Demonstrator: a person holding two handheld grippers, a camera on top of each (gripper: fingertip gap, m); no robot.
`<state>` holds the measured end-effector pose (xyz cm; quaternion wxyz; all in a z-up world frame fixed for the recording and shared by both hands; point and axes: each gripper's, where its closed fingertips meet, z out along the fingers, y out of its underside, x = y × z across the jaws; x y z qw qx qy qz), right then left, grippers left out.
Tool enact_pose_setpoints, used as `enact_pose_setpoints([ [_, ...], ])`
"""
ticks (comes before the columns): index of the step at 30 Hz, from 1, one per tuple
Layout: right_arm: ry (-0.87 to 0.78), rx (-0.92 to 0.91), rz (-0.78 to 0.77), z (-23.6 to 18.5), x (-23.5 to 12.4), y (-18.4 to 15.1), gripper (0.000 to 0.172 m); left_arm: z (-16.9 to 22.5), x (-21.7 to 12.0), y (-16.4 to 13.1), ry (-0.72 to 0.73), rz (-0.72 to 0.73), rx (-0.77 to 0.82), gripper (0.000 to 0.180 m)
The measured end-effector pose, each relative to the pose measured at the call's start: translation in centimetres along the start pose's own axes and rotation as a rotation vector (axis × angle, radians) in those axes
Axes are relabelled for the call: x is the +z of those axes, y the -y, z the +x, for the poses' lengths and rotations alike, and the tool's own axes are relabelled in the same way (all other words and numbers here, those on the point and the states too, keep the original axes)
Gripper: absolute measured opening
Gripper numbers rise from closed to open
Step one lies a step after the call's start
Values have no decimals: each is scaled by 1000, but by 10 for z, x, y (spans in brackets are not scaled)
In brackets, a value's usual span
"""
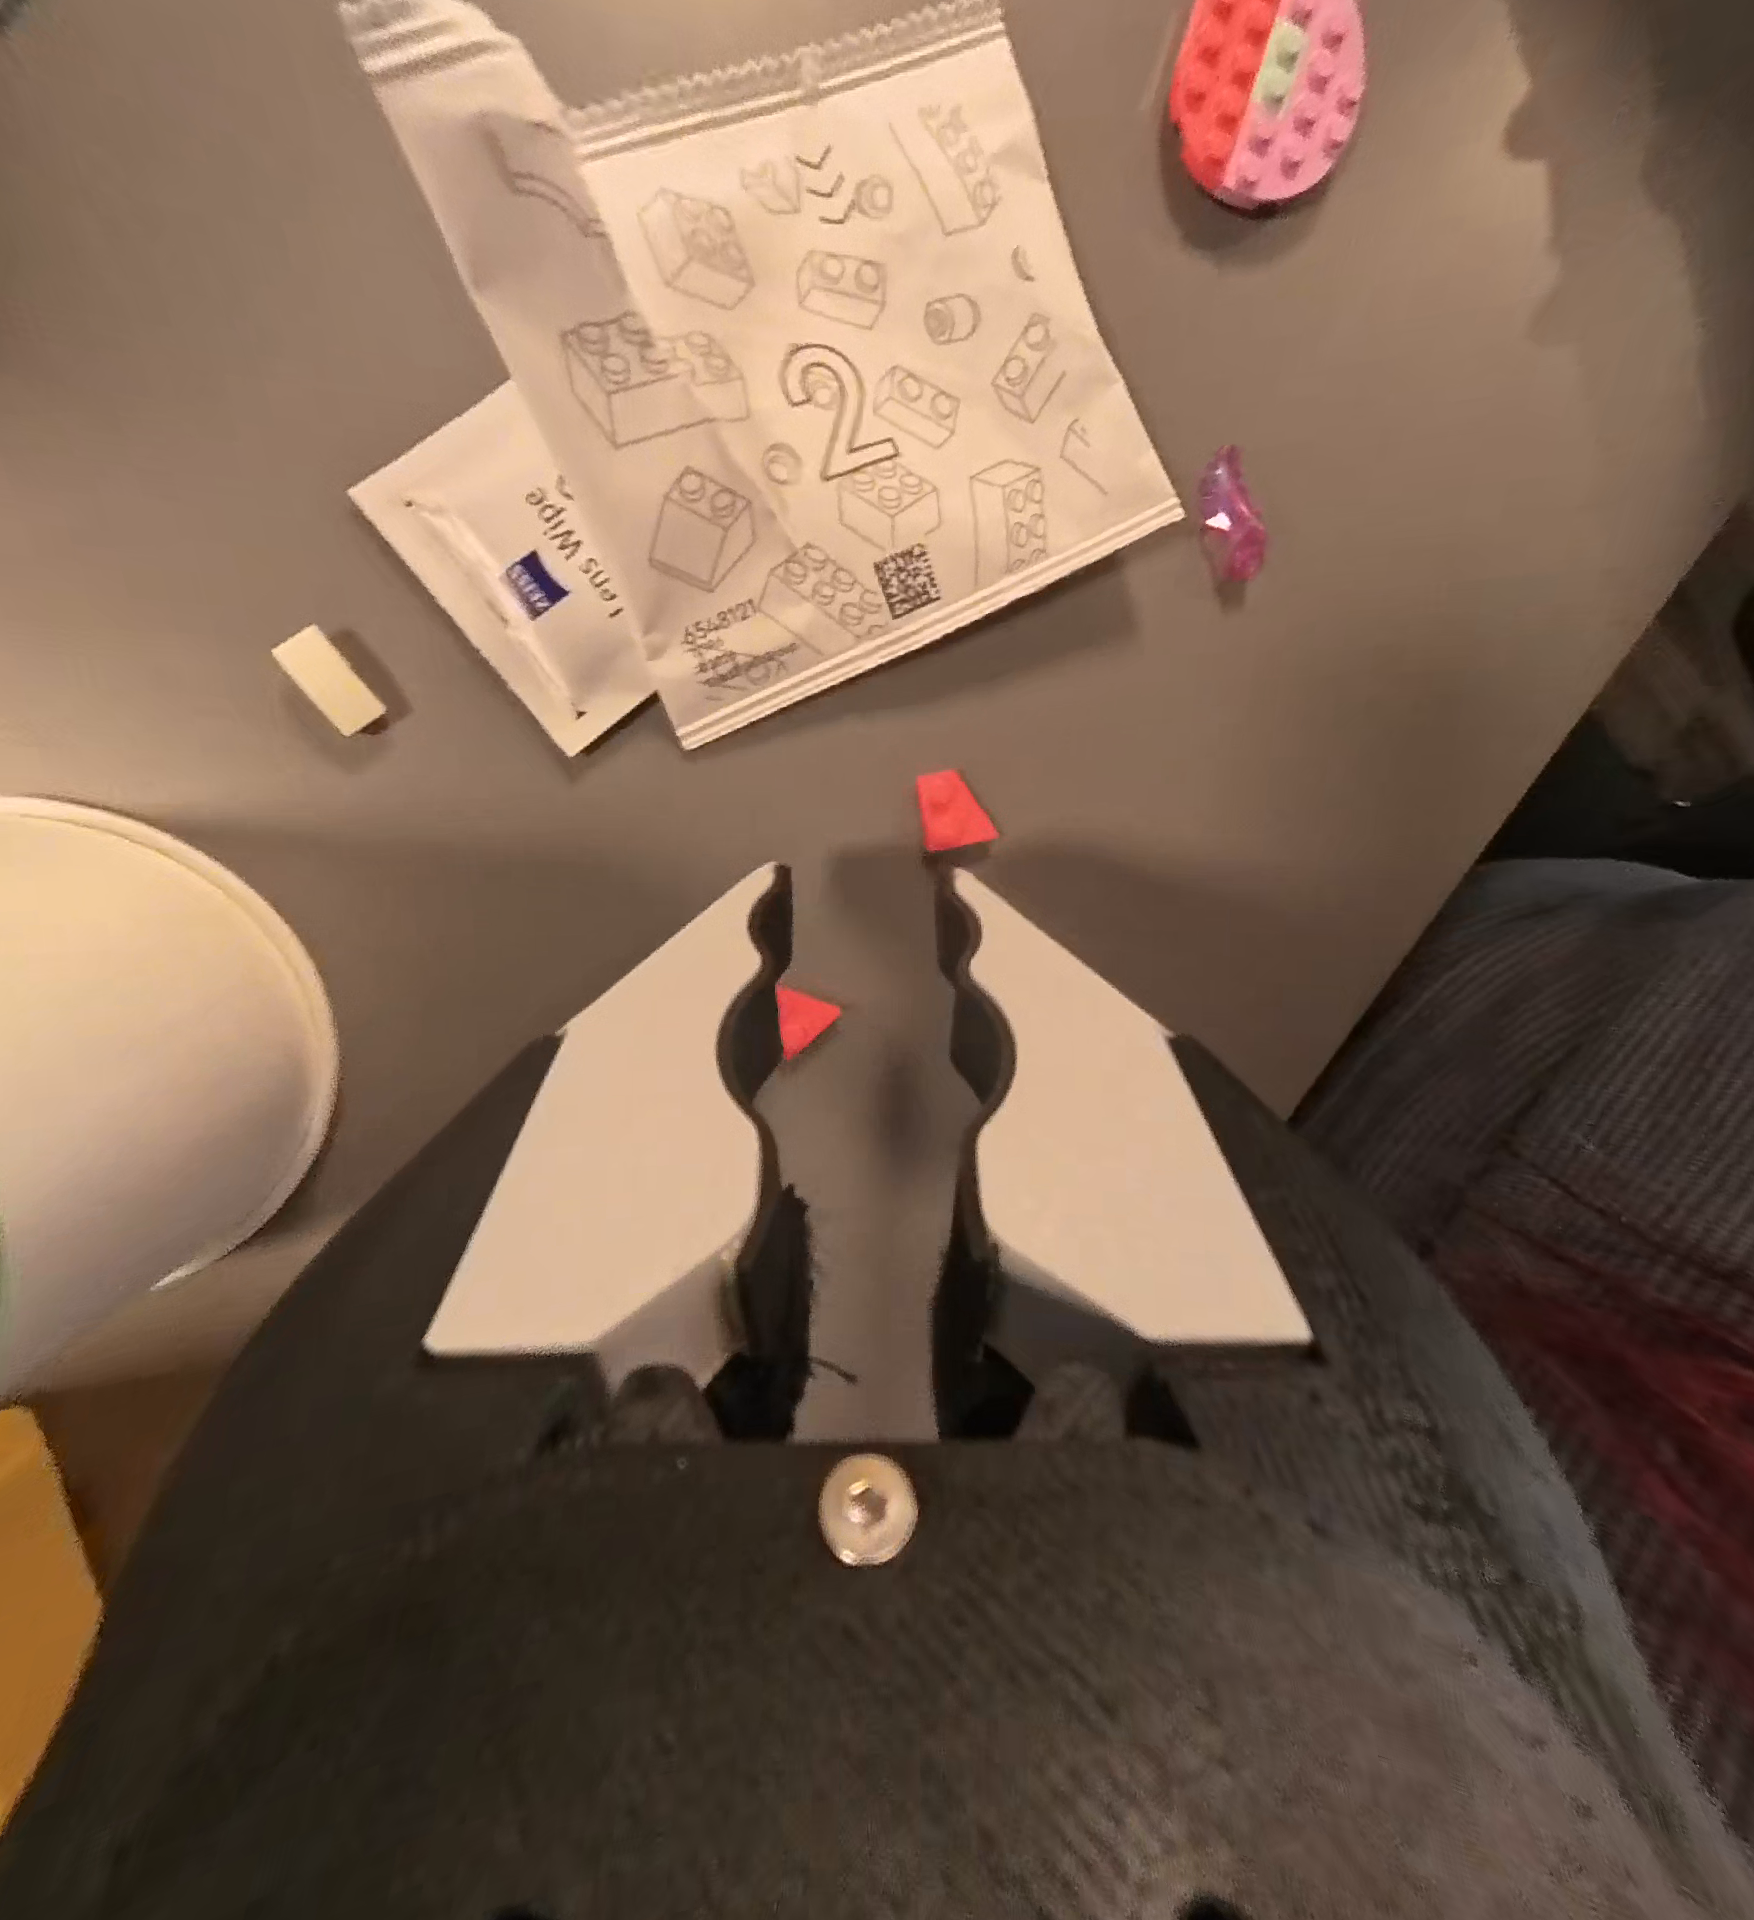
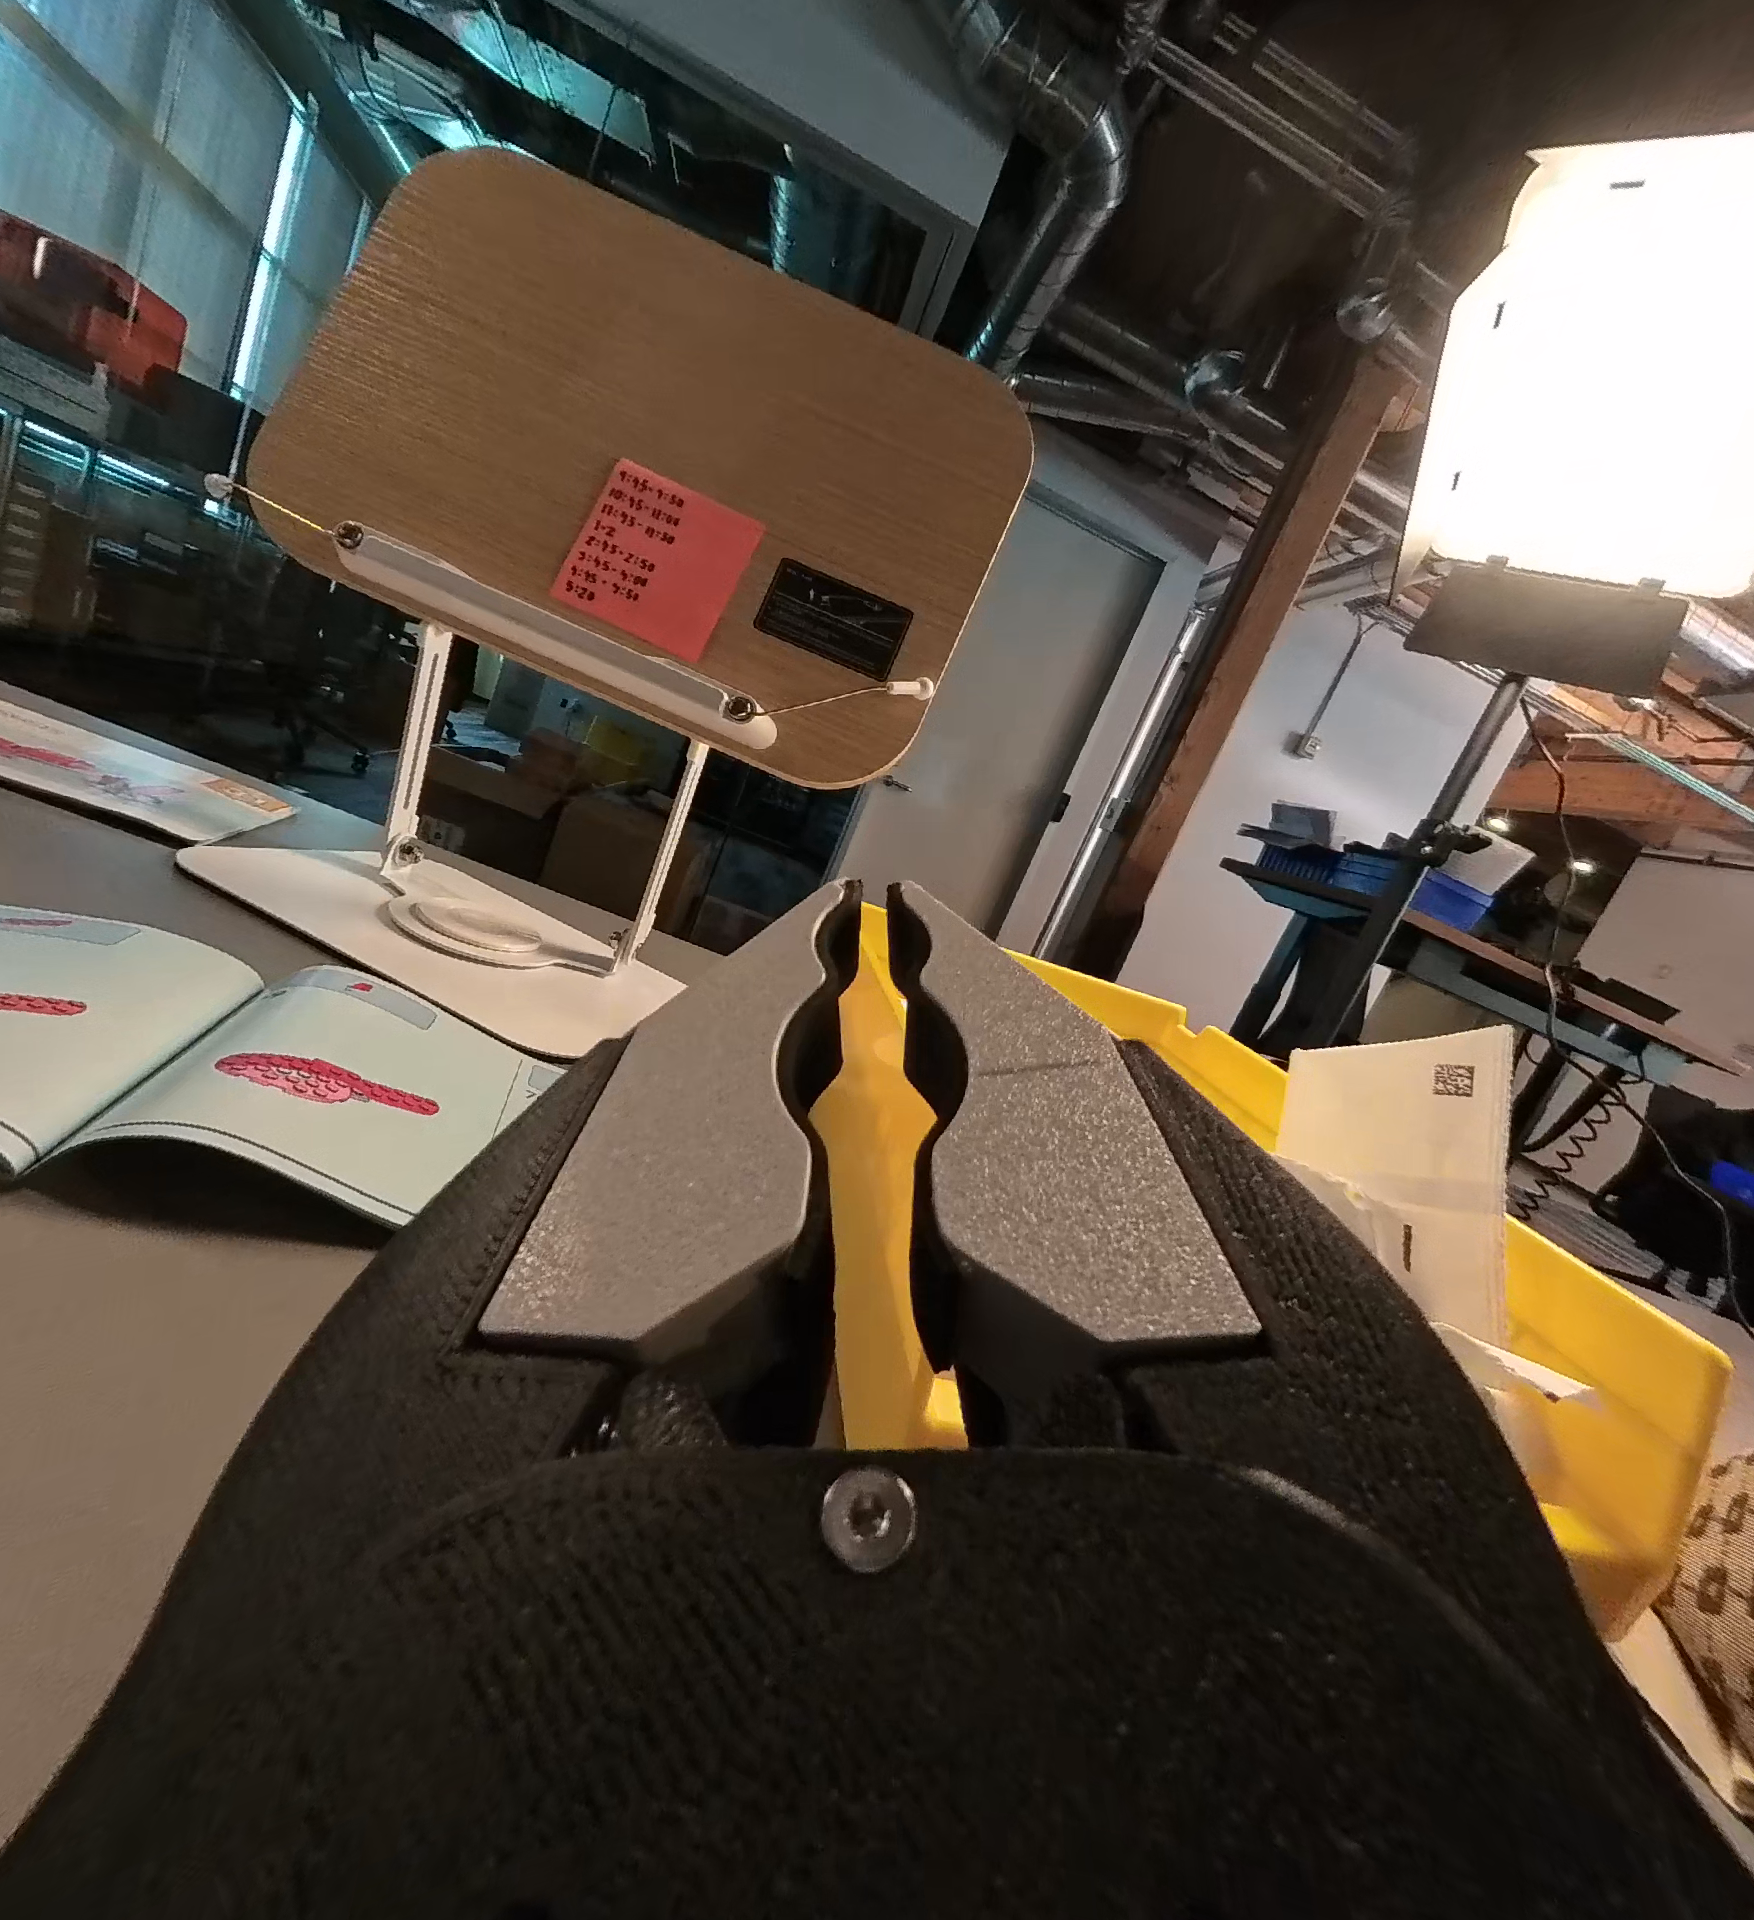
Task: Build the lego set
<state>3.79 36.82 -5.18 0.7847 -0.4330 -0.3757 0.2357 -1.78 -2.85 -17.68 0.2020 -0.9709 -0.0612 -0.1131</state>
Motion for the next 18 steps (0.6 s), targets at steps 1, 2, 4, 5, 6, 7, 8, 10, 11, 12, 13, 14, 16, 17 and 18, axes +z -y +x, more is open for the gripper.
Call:
enact_pose_setpoints([
  [1, 1, 0, 0, 0, 0, 0, 3, 3, 2, 0, -8, -3, 14, 36],
  [2, 2, 2, -1, 0, 0, 0, 3, 7, 6, 0, -9, -2, 31, 38],
  [4, 2, 5, -3, 0, 0, -1, 3, 14, 12, 0, -12, -1, 62, 41],
  [5, 2, 7, -4, 0, 0, -1, 3, 18, 15, 0, -13, -2, 77, 44],
  [6, 1, 9, -4, 1, 0, -1, 3, 21, 18, -1, -12, -5, 92, 45],
  [7, 1, 11, -5, 1, 0, -1, 3, 23, 21, -2, -10, -9, 105, 45],
  [8, 2, 13, -5, 1, 0, -1, 3, 24, 22, -3, -12, -12, 118, 45],
  [10, 3, 16, -6, 1, 0, -2, 3, 26, 23, -2, -8, -1, 139, 39],
  [11, 3, 16, -6, 1, 0, -2, 3, 26, 24, -2, -8, -5, 146, 36],
  [12, 4, 17, -7, 1, 0, -2, 3, 25, 24, -1, -5, -8, 156, 33],
  [13, 5, 17, -7, 0, 1, -2, 3, 25, 25, -2, -3, -18, 170, 30],
  [14, 6, 18, -8, 0, 1, -2, 3, 25, 25, -2, 1, -30, 189, 29],
  [16, 7, 20, -8, 0, 1, -2, 3, 23, 25, -4, 12, -65, 235, 23],
  [17, 8, 21, -9, 0, 1, -2, 3, 22, 24, -5, 13, -83, 271, 21],
  [18, 8, 22, -9, 0, 1, -2, 3, 22, 24, -7, 16, -101, 321, 17],
])
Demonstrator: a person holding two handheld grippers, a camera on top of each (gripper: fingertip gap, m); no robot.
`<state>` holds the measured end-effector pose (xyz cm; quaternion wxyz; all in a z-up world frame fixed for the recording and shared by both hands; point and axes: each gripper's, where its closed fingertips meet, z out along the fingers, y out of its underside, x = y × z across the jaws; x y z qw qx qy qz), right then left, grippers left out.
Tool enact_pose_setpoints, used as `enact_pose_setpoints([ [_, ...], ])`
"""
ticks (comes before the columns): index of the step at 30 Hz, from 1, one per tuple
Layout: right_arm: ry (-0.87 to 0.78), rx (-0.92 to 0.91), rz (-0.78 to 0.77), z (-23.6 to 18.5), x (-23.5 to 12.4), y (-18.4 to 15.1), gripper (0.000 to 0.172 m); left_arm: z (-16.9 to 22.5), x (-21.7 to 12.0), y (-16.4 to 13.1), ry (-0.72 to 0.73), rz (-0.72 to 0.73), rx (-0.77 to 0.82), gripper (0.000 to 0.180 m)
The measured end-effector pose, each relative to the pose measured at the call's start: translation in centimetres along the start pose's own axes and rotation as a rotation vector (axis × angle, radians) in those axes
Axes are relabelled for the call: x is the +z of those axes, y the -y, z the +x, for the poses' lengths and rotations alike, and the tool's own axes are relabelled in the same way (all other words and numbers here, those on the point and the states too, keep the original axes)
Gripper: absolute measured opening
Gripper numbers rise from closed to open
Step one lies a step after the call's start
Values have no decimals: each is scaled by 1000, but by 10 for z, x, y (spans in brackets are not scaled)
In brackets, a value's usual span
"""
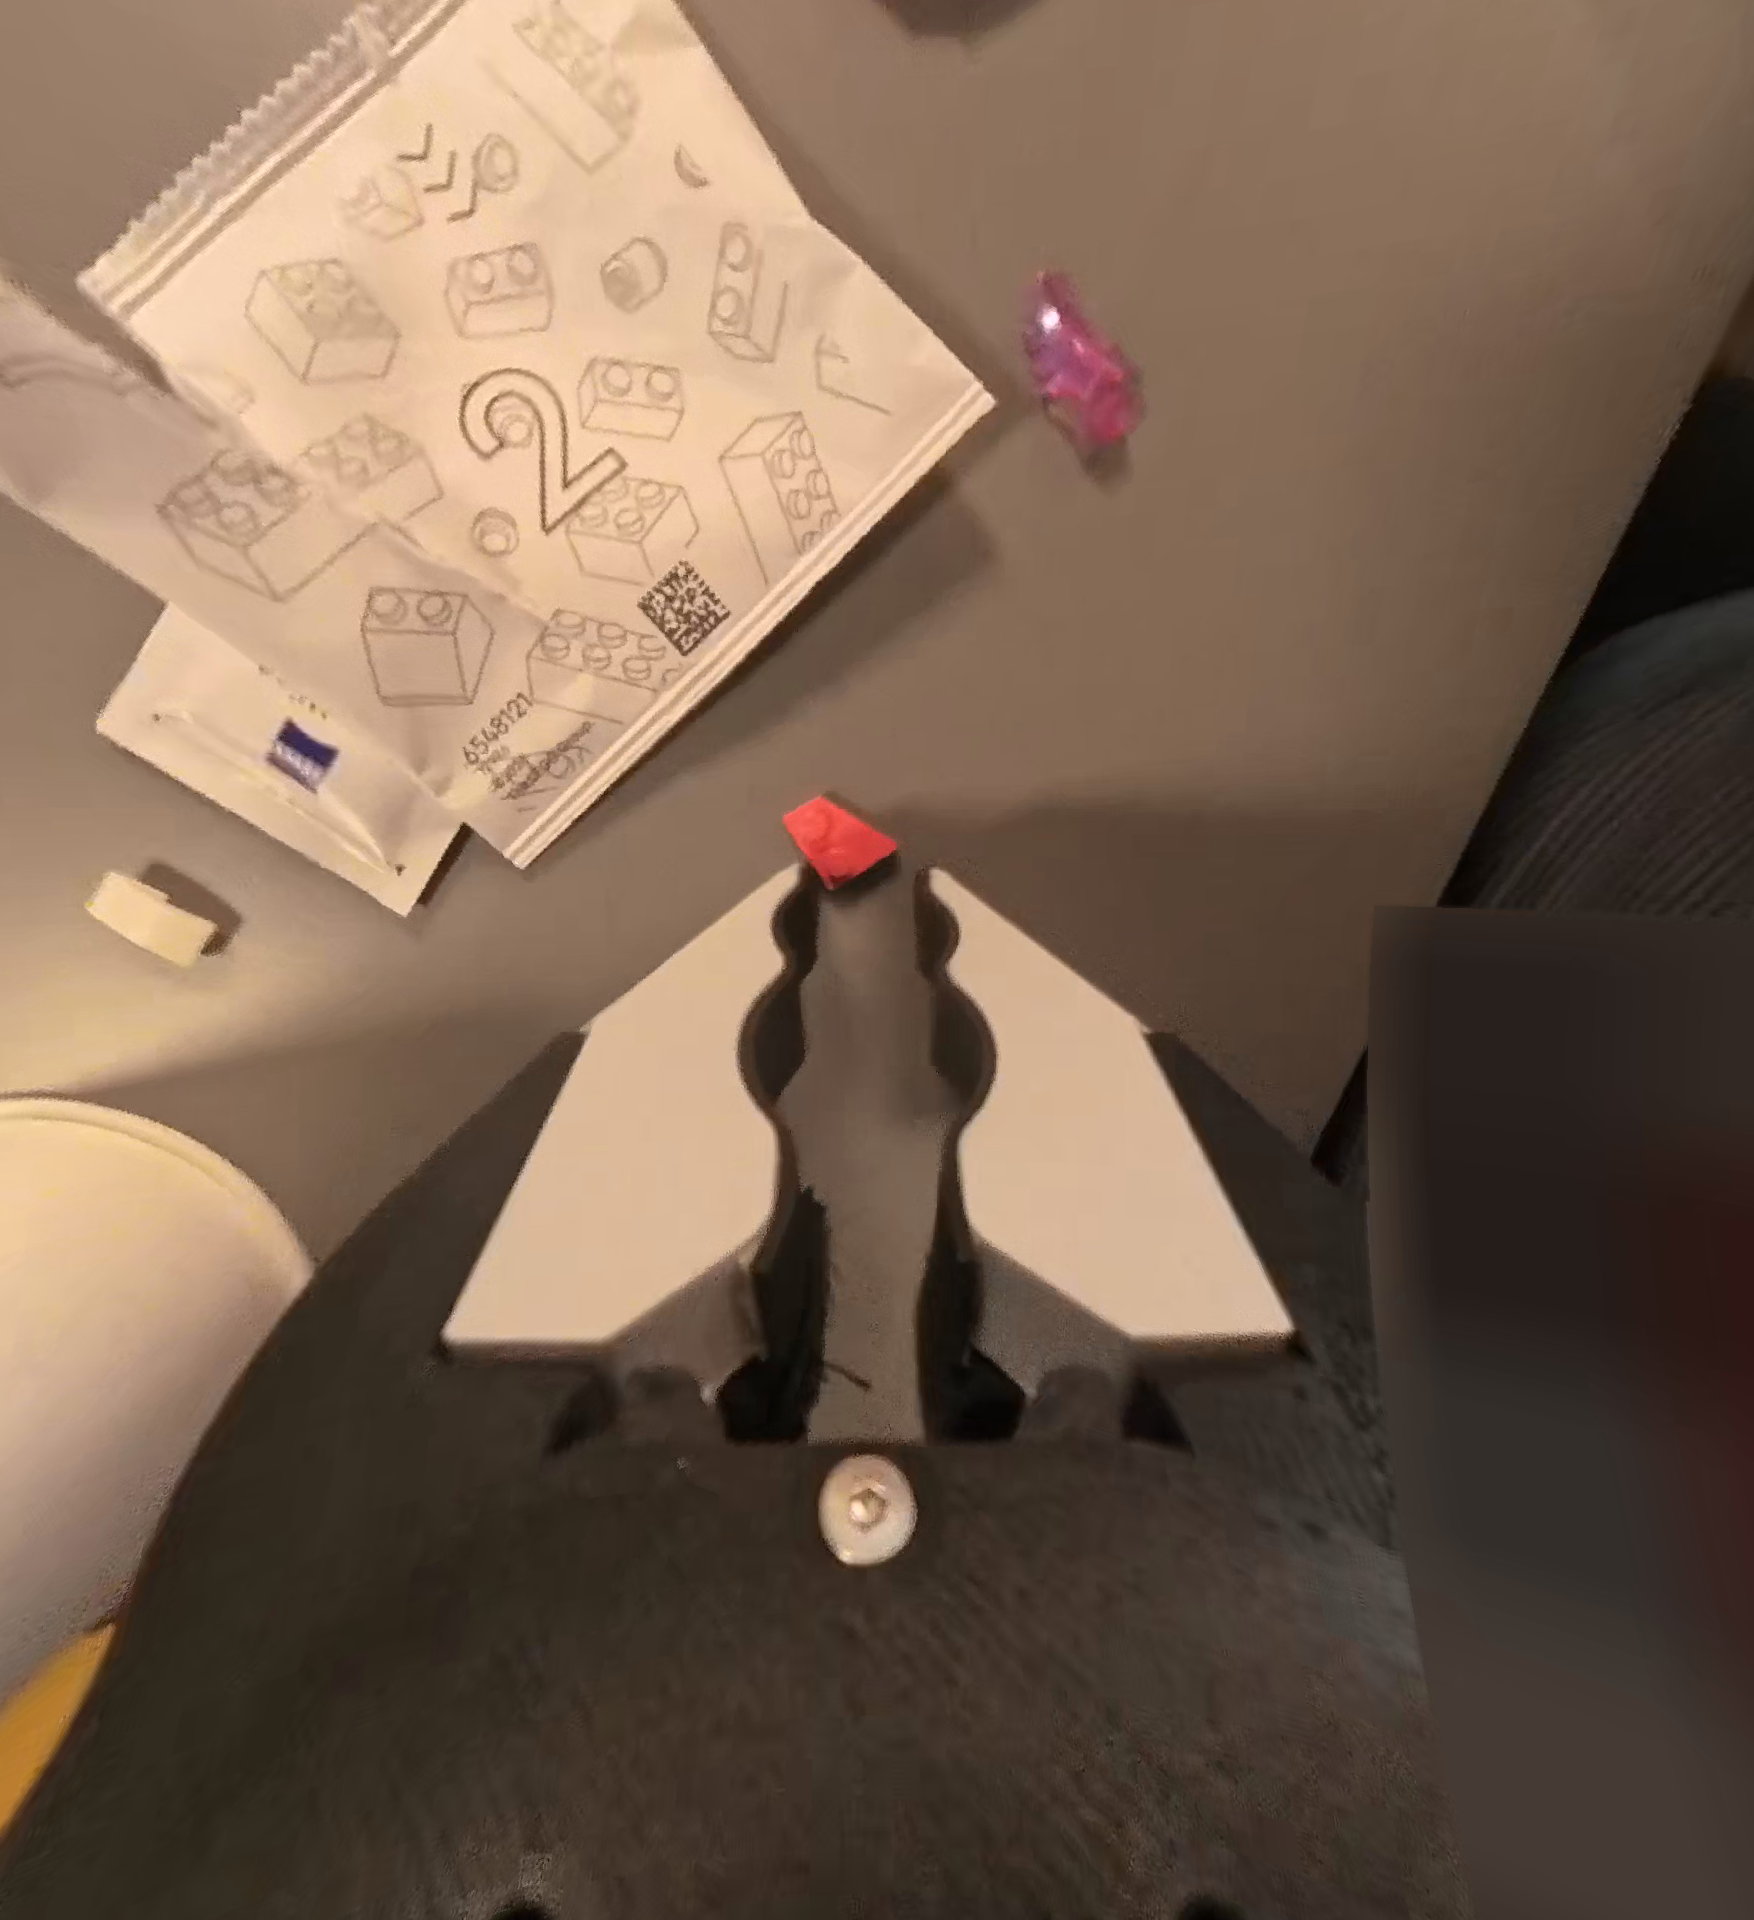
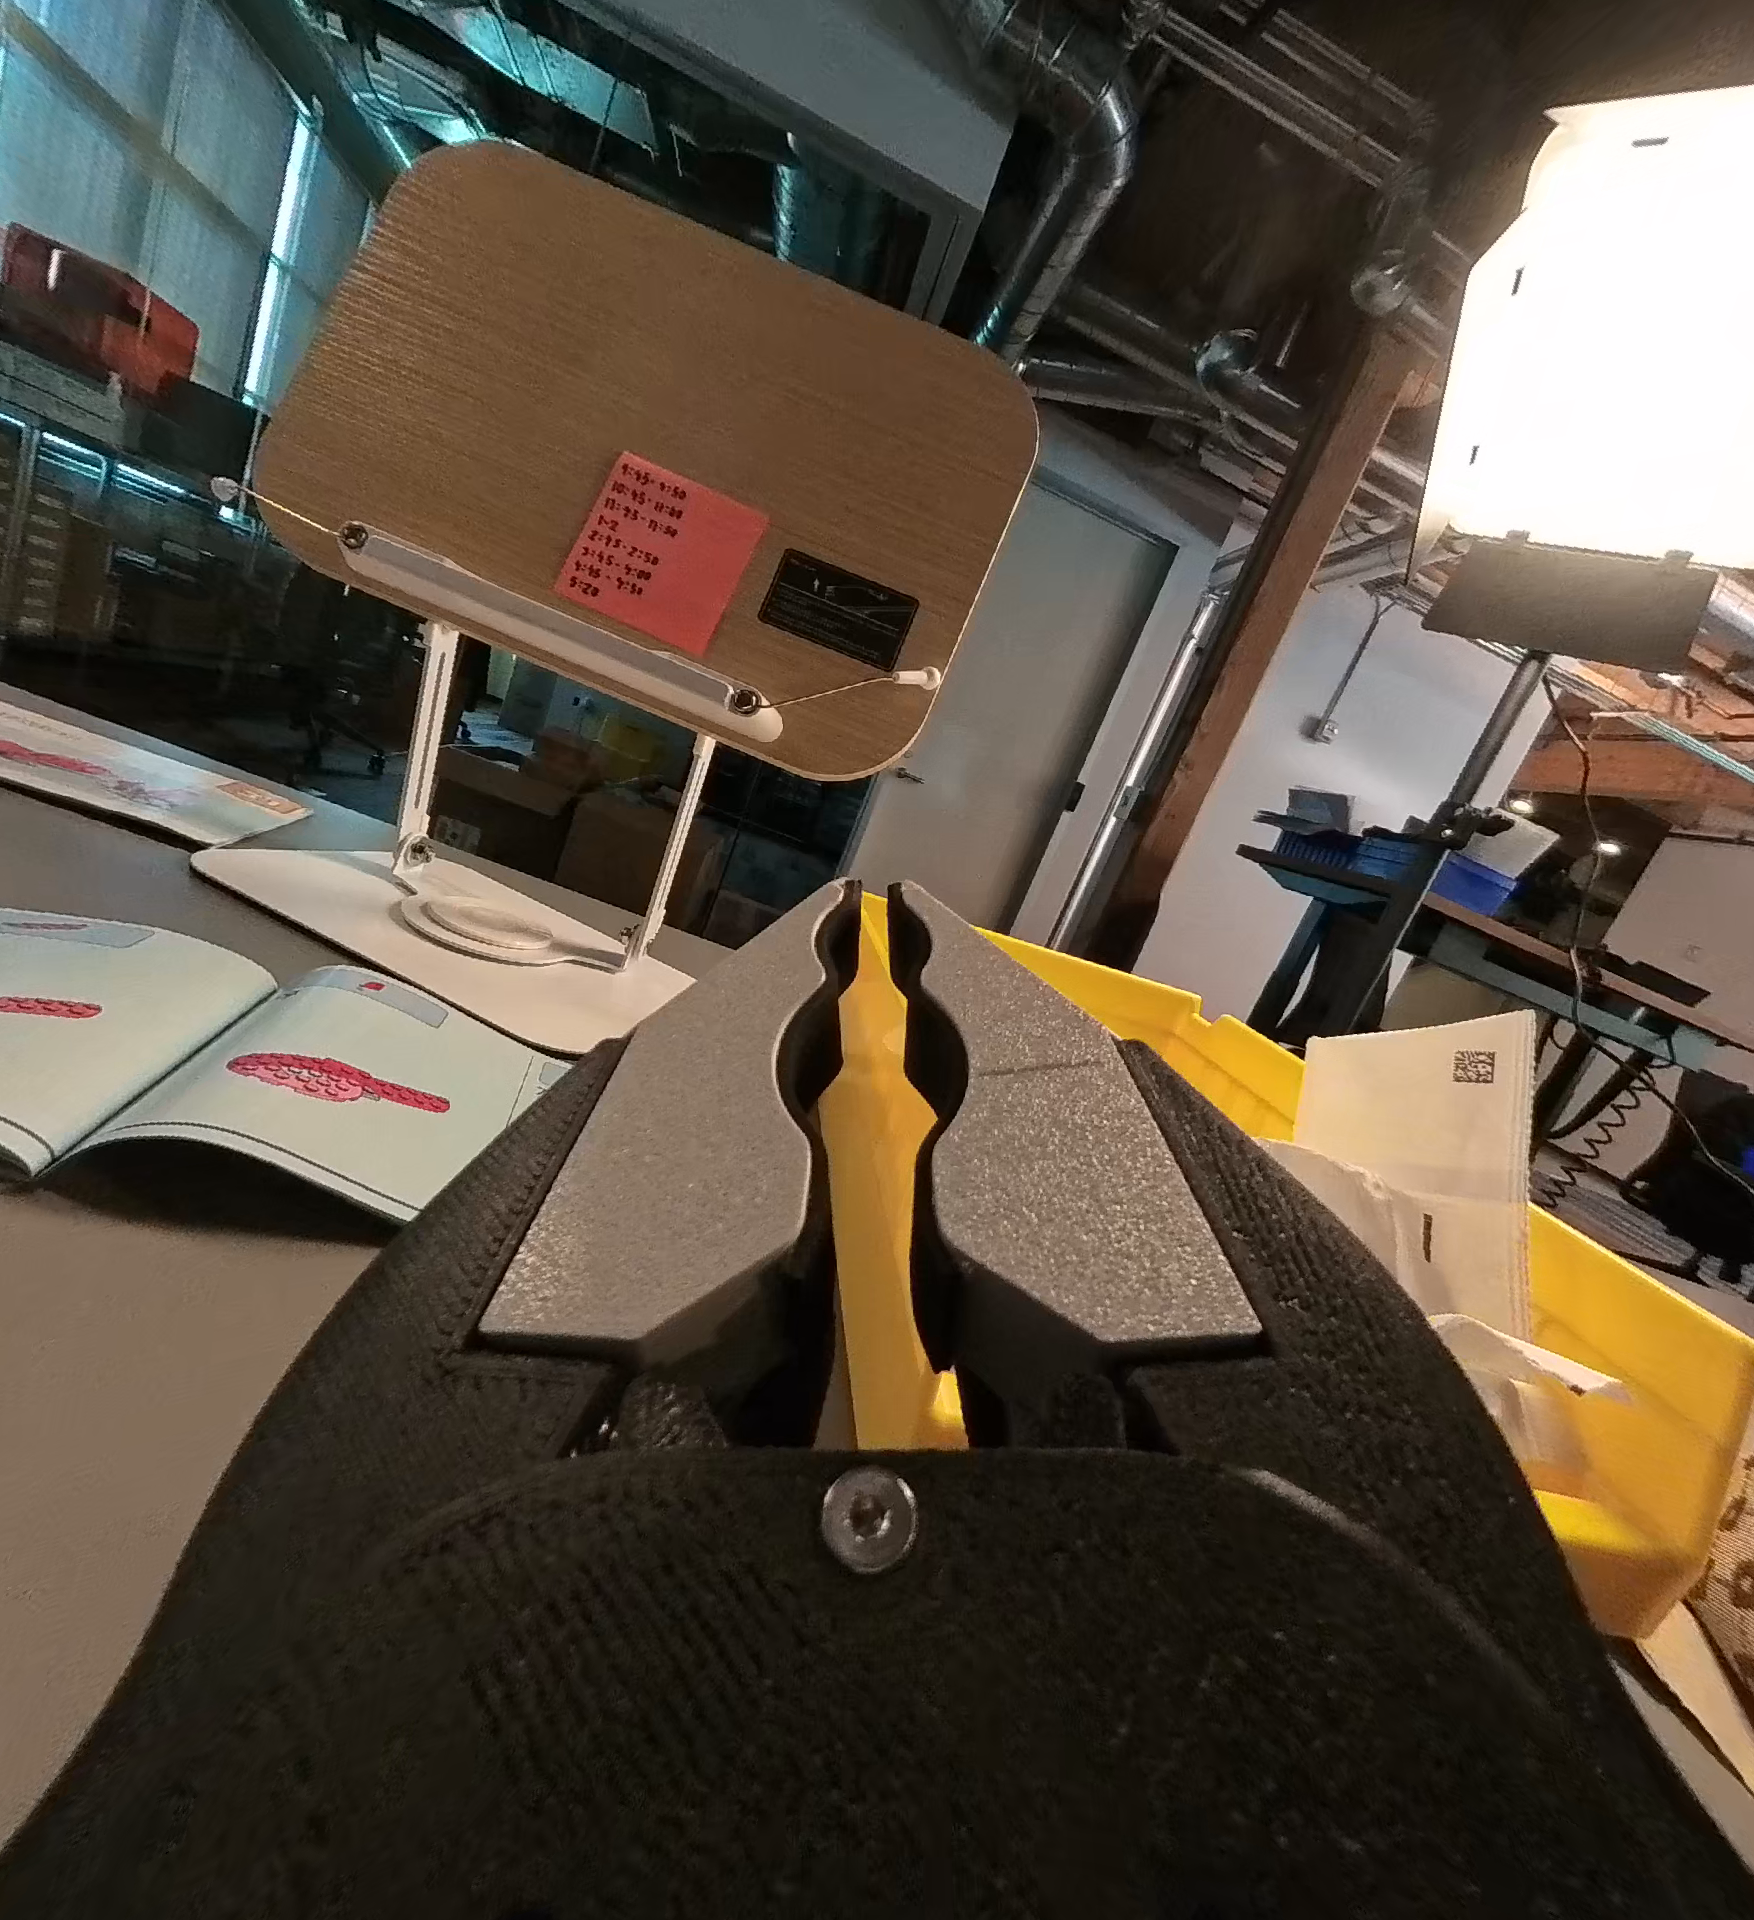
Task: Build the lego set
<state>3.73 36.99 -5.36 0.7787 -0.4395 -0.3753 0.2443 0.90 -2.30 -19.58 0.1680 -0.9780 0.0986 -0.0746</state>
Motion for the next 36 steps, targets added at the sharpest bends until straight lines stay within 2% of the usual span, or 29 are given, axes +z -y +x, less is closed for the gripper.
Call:
enact_pose_setpoints([
  [1, 1, 1, 0, 0, 0, 0, 3, -3, 0, 0, 16, -9, 48, 11],
  [4, 2, 1, -1, 0, 0, 0, 3, -3, 0, -2, 7, -30, 121, 9],
  [9, 3, 4, -2, 0, 0, -1, 3, 3, -1, -1, -82, -4, 77, 24],
  [16, 10, 4, -7, -2, 1, -2, 3, 10, 0, 7, -110, 65, 43, 40],
  [26, 11, 13, -11, -1, 1, -3, 3, 20, 3, 13, -144, 89, 96, 42],
  [31, 11, 15, -12, -1, 2, -3, 3, 10, 1, 8, -80, 111, 48, 46],
  [36, 12, 18, -14, -1, 2, -4, 3, 12, 0, 5, -78, 145, 13, 45],
])
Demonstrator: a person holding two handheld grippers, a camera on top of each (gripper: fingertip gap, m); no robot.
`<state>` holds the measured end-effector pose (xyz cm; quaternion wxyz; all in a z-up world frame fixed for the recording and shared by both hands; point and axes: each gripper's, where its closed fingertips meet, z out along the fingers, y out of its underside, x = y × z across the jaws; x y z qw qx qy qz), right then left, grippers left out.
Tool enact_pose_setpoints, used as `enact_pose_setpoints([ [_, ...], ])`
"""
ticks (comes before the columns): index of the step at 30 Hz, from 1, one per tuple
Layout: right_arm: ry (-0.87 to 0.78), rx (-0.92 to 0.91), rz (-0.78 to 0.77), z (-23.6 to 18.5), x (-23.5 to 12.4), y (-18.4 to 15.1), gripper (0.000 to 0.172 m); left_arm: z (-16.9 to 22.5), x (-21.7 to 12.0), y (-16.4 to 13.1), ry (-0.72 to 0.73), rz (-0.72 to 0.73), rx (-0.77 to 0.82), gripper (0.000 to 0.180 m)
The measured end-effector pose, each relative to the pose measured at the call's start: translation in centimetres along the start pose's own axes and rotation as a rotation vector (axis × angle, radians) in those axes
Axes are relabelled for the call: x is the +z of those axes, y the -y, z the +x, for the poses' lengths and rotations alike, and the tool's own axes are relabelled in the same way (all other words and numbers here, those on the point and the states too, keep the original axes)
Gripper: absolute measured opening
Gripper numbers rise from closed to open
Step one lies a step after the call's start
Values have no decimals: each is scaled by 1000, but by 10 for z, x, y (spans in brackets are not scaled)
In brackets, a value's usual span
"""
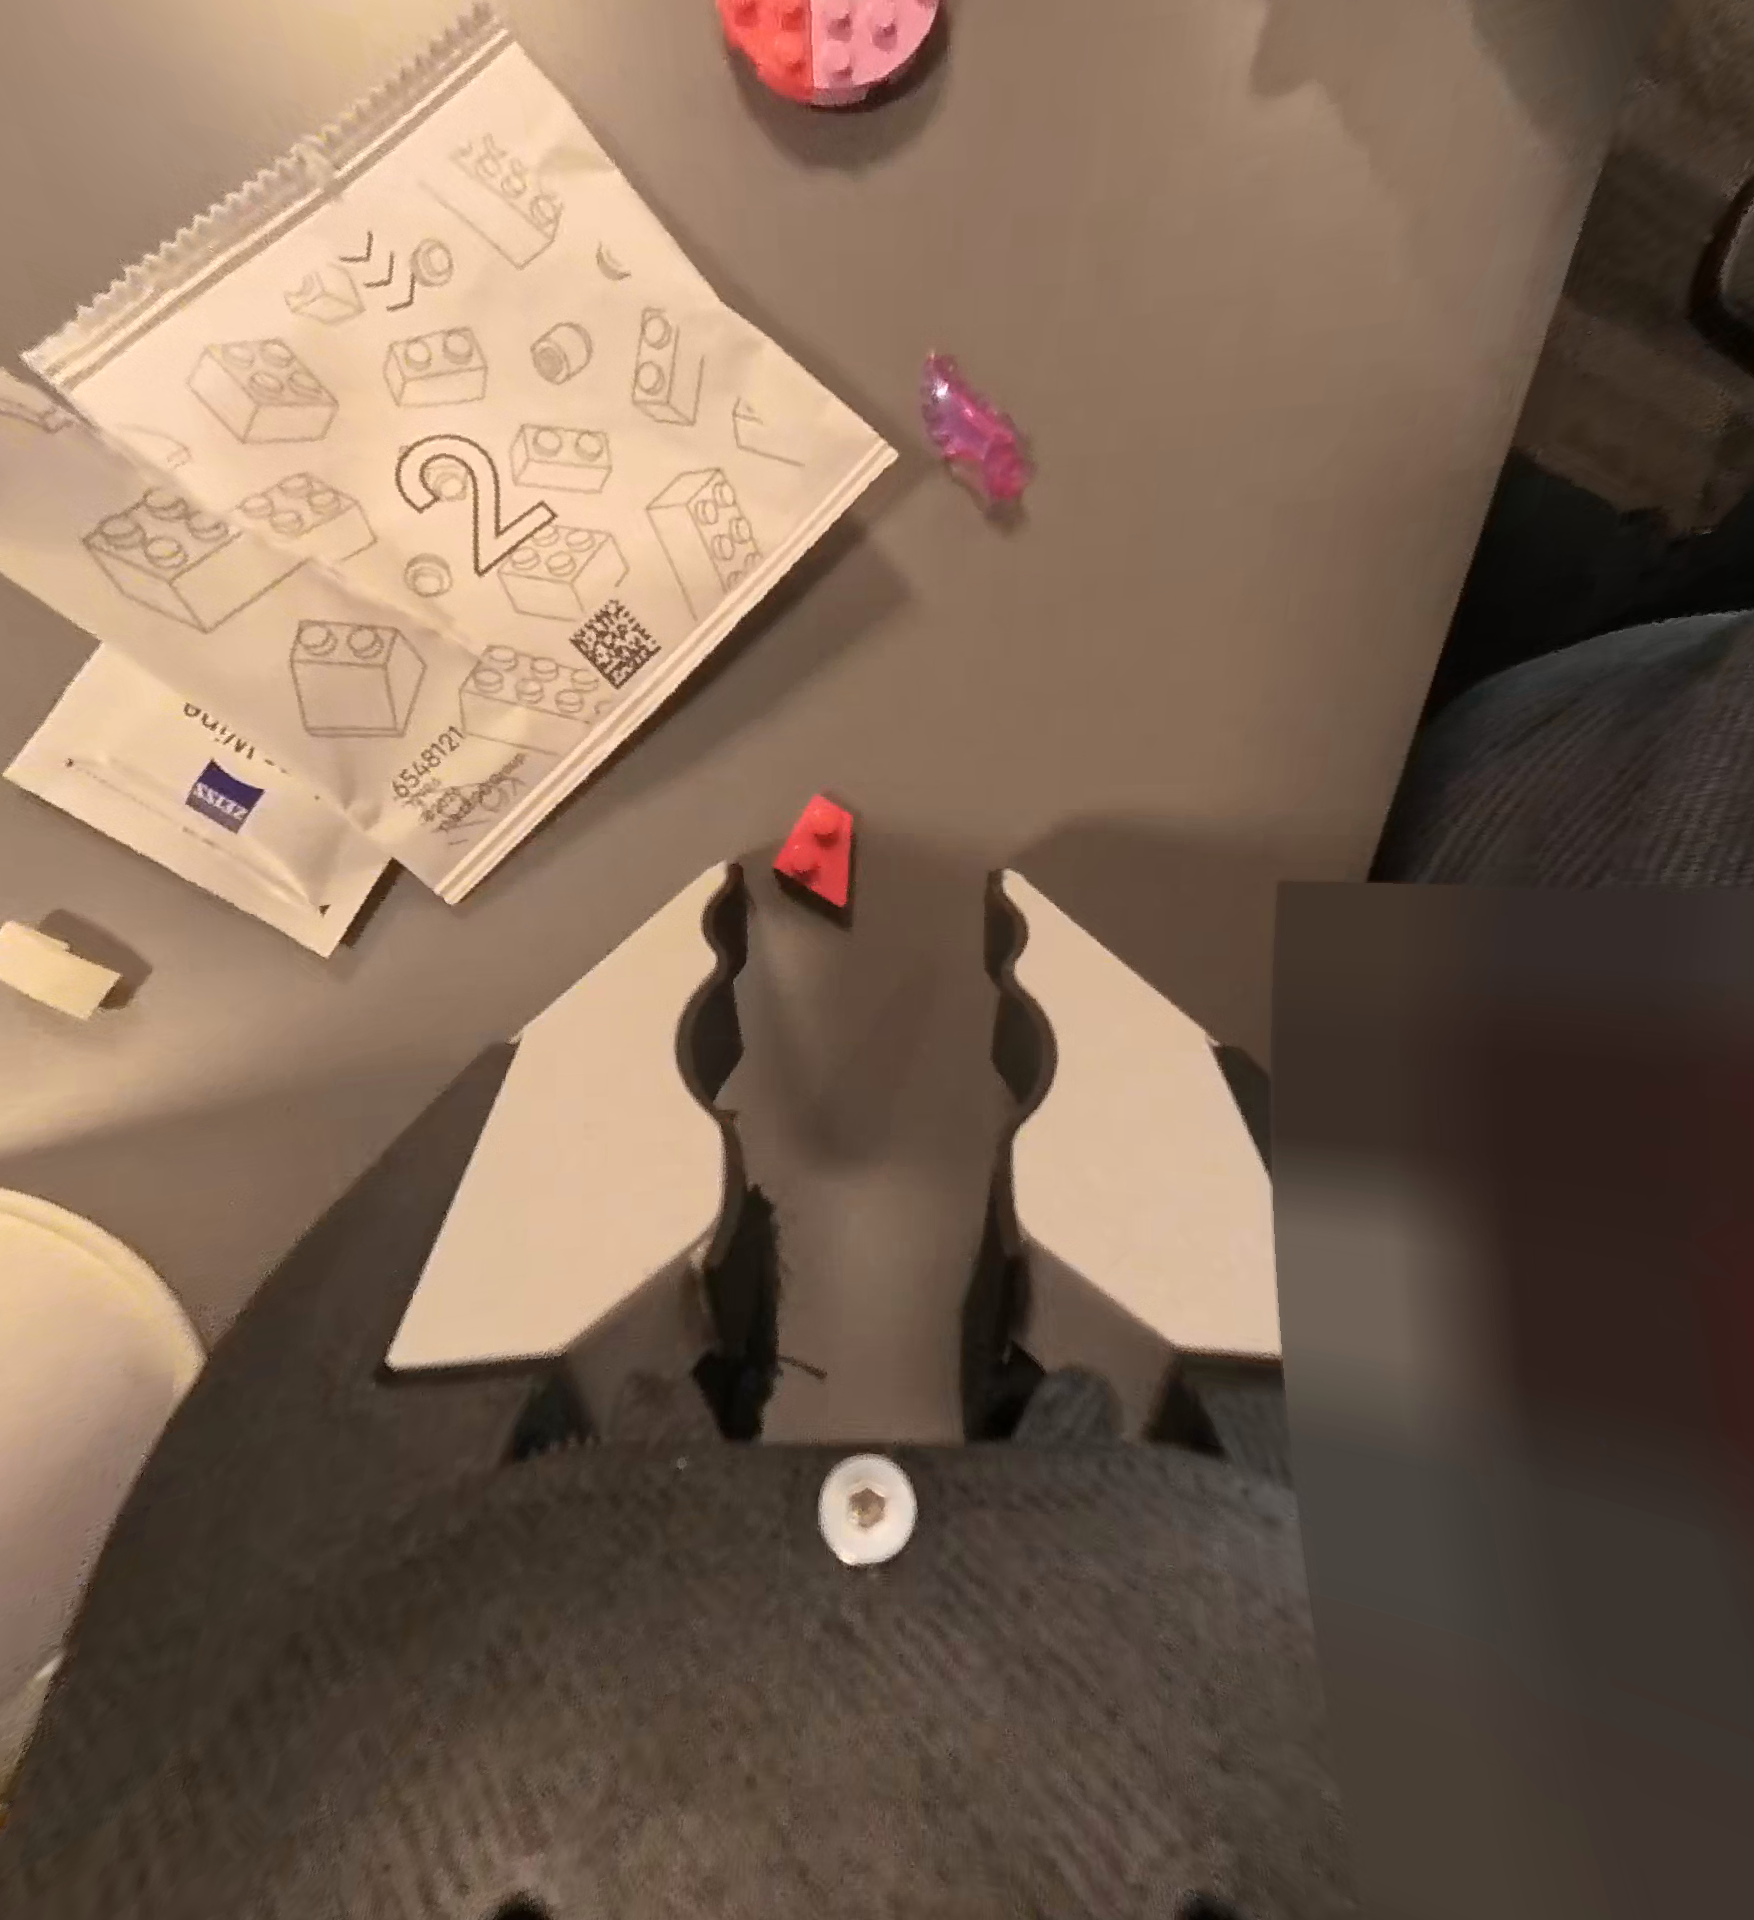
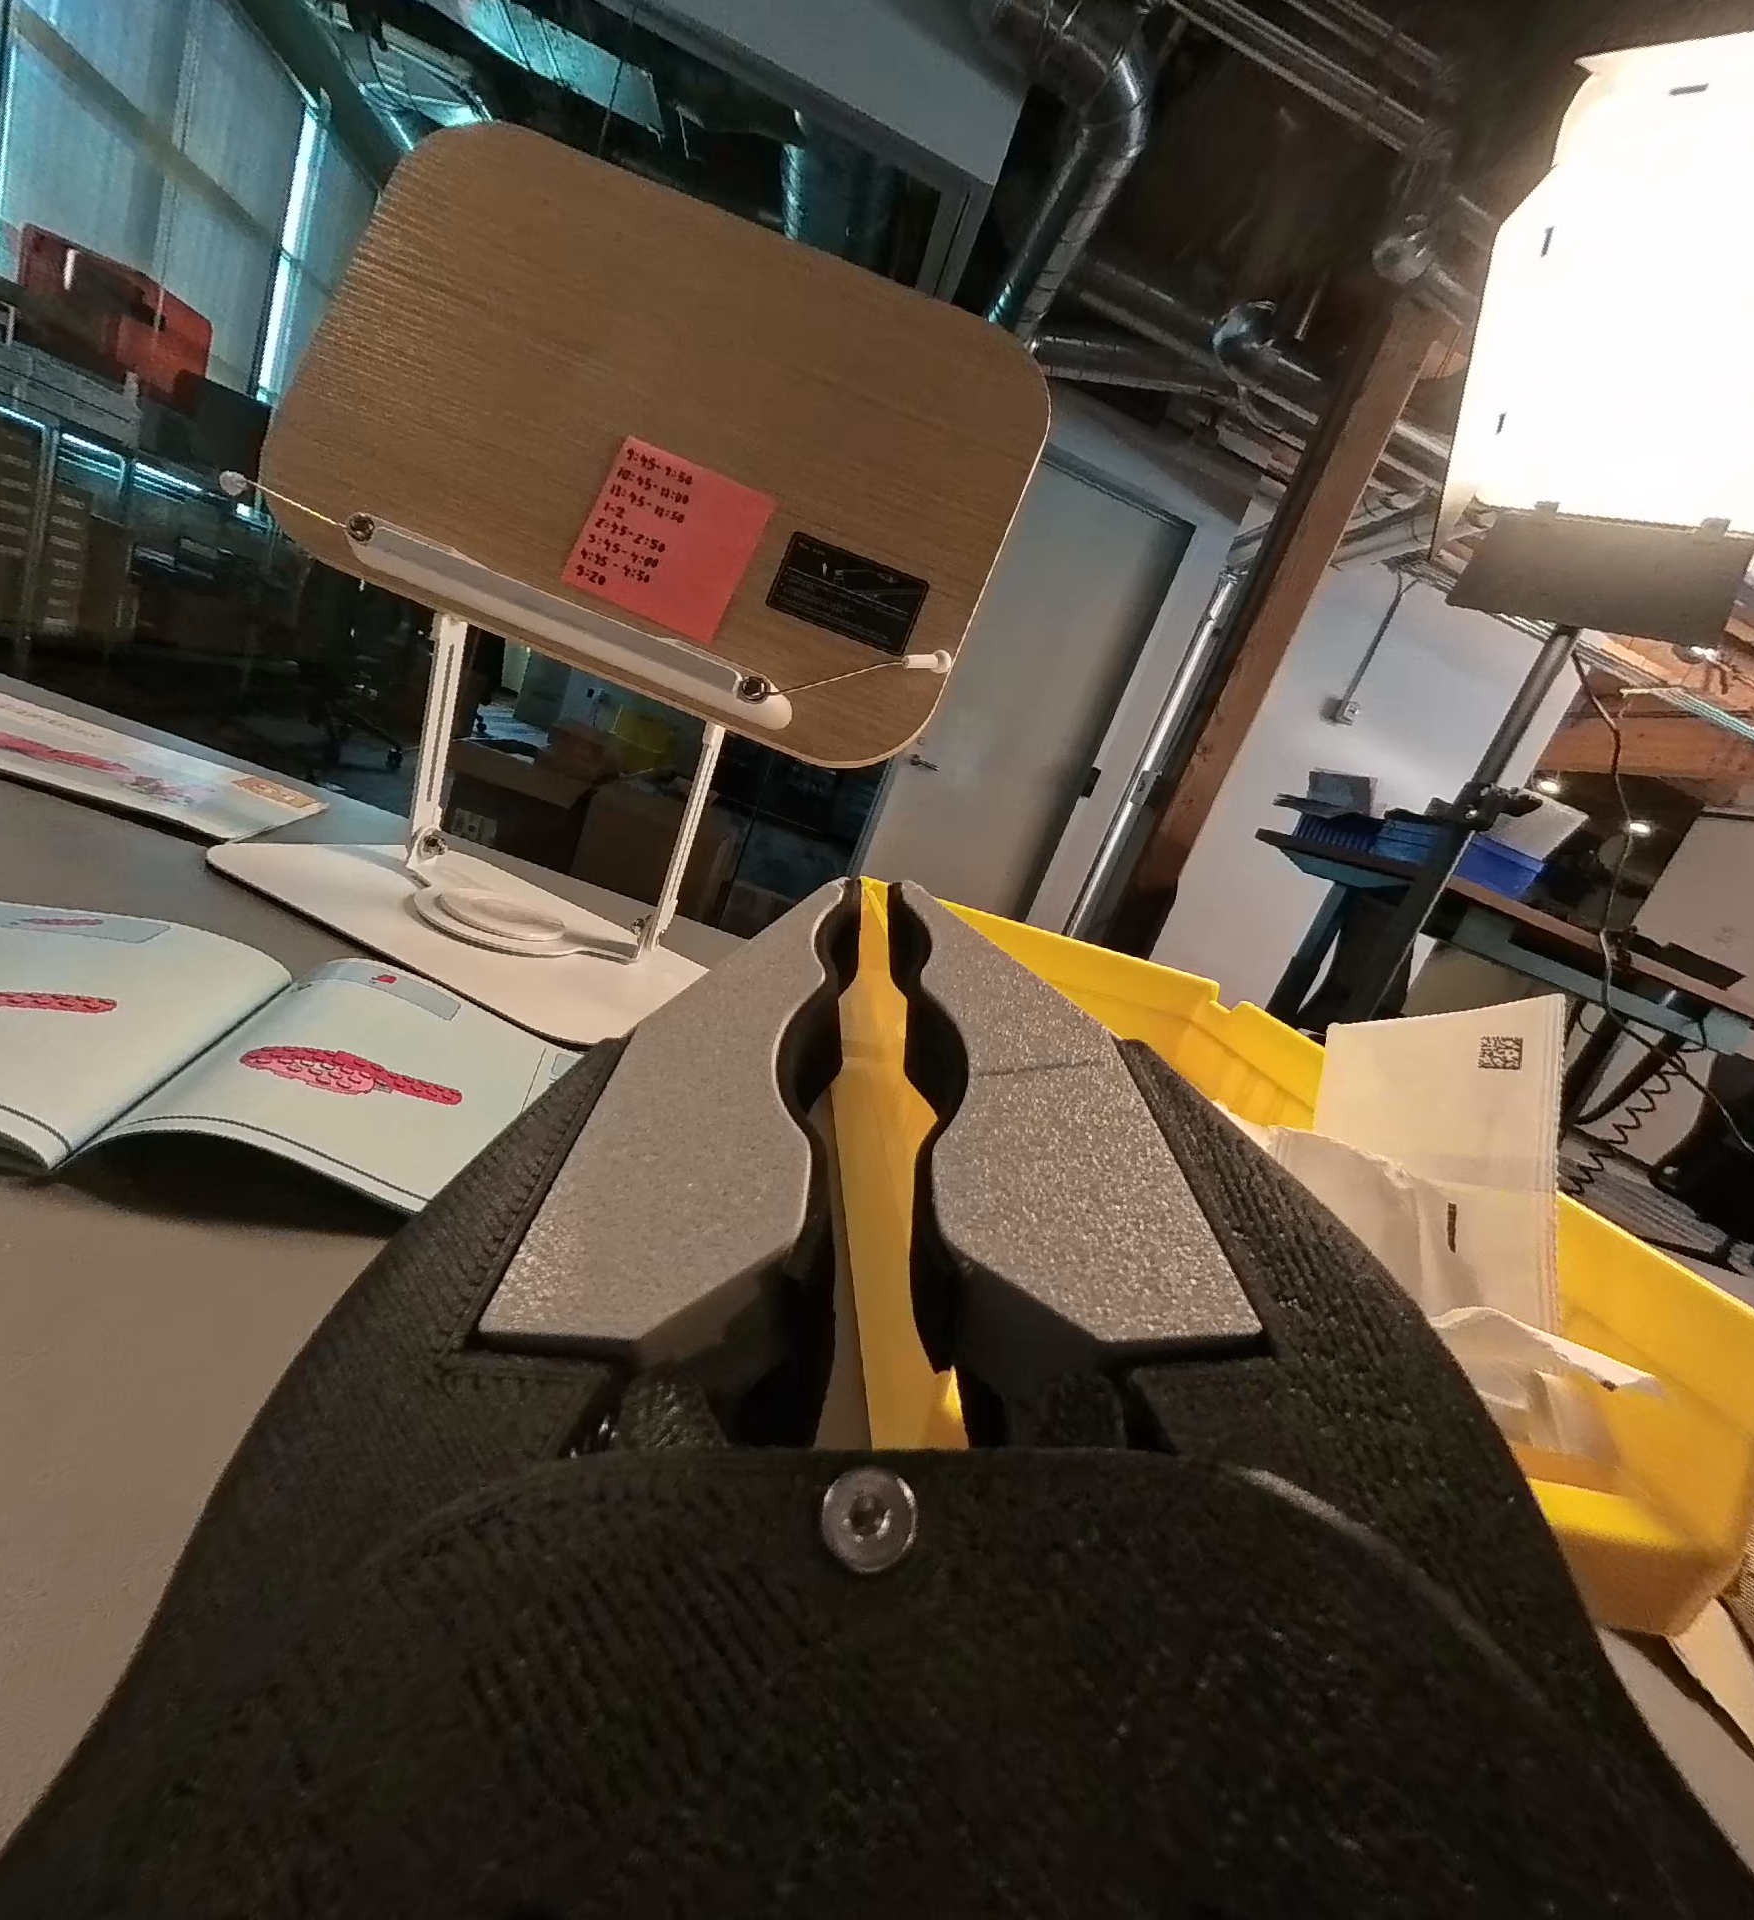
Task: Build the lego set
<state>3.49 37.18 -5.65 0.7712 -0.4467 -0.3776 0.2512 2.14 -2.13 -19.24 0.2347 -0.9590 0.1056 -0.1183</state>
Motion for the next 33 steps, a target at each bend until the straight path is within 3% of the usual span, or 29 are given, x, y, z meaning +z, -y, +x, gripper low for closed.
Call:
enact_pose_setpoints([
  [7, 2, 2, -2, 0, 0, -1, 3, -6, 2, 3, 47, 28, -5, 38],
  [12, 5, 4, -3, -1, 0, -1, 3, -28, -5, -5, 161, -7, 2, 33],
  [24, 7, 2, -2, -1, 0, -1, 3, -40, -11, 6, 209, 96, -32, 32],
  [28, 6, 0, -3, -1, 0, -1, 3, -45, -48, 14, 295, 239, -39, 30],
  [33, -2, -10, -13, 0, -2, -2, 3, -72, -144, -16, 465, 434, -164, 31],
])
